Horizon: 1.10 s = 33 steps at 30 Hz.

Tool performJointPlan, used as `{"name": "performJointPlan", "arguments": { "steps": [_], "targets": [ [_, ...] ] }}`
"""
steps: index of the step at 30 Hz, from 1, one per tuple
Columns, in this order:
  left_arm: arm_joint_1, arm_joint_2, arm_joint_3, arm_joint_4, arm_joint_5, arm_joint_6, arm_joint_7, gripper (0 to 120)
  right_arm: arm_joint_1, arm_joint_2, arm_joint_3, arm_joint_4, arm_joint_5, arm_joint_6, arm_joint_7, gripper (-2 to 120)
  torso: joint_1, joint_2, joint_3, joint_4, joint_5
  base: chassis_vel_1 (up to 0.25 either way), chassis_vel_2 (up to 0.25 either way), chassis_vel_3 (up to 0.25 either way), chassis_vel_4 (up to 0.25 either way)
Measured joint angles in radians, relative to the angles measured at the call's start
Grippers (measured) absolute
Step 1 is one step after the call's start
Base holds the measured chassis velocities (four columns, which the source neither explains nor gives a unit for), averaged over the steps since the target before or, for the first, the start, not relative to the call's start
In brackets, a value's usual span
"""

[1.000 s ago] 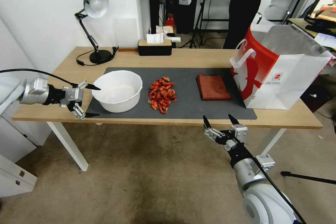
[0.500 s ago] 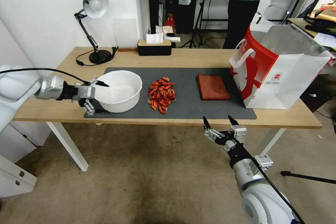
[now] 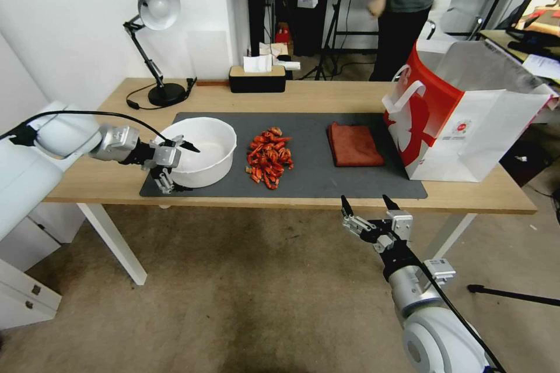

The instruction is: Sweep shrimp from table into container with towel, then put container into takeout bag.

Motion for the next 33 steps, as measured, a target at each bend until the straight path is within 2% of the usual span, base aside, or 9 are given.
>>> {"name": "performJointPlan", "arguments": {
  "steps": [1,3,5,7,10,12,20,22,33],
  "targets": [
    [0.000,0.000,0.000,0.000,0.000,0.000,0.000,87,0.000,0.000,0.000,0.000,0.000,0.000,0.000,100,0.000,0.000,0.000,0.0000,0.0000,0.000,0.000,0.000,0.000],
    [-0.045,-0.011,0.057,0.017,0.011,-0.001,0.010,72,0.000,0.003,0.001,-0.004,0.000,0.002,0.005,100,0.000,0.000,0.000,0.0003,0.0001,0.000,0.000,0.000,0.000],
    [-0.054,-0.013,0.067,0.021,0.013,-0.001,0.012,70,-0.001,0.004,0.001,-0.005,0.000,0.002,0.006,100,0.000,0.000,0.000,0.0003,0.0001,0.000,0.000,0.000,0.000],
    [-0.081,-0.016,0.096,0.037,0.017,-0.006,0.023,58,-0.001,0.009,0.000,-0.009,0.001,0.004,0.010,100,0.000,0.000,0.000,0.0003,0.0002,0.000,0.000,0.000,0.000],
    [-0.086,-0.016,0.102,0.040,0.018,-0.007,0.025,55,-0.001,0.009,-0.001,-0.010,0.001,0.005,0.011,100,0.000,0.000,0.000,0.0003,0.0001,0.000,0.000,0.000,0.000],
    [-0.102,-0.016,0.120,0.050,0.023,-0.010,0.032,42,-0.001,0.010,-0.001,-0.010,0.001,0.006,0.012,100,0.000,0.000,0.000,0.0004,0.0002,0.000,0.000,0.000,0.000],
    [-0.148,-0.023,0.173,0.084,0.054,-0.018,0.048,16,0.000,0.008,-0.001,-0.010,0.001,0.006,0.017,100,0.000,0.000,0.000,0.0003,0.0001,0.000,0.000,0.000,0.000],
    [-0.169,-0.028,0.197,0.097,0.054,-0.018,0.049,3,-0.001,0.008,0.000,-0.010,0.002,0.007,0.018,100,0.000,0.000,0.000,0.0002,0.0001,0.000,0.000,0.000,0.000],
    [-0.187,-0.031,0.244,0.105,0.056,-0.024,0.061,0,0.004,0.008,0.001,-0.011,0.025,0.009,0.022,100,0.000,0.000,0.000,0.0003,0.0000,0.000,0.000,0.000,0.000]
  ]
}}
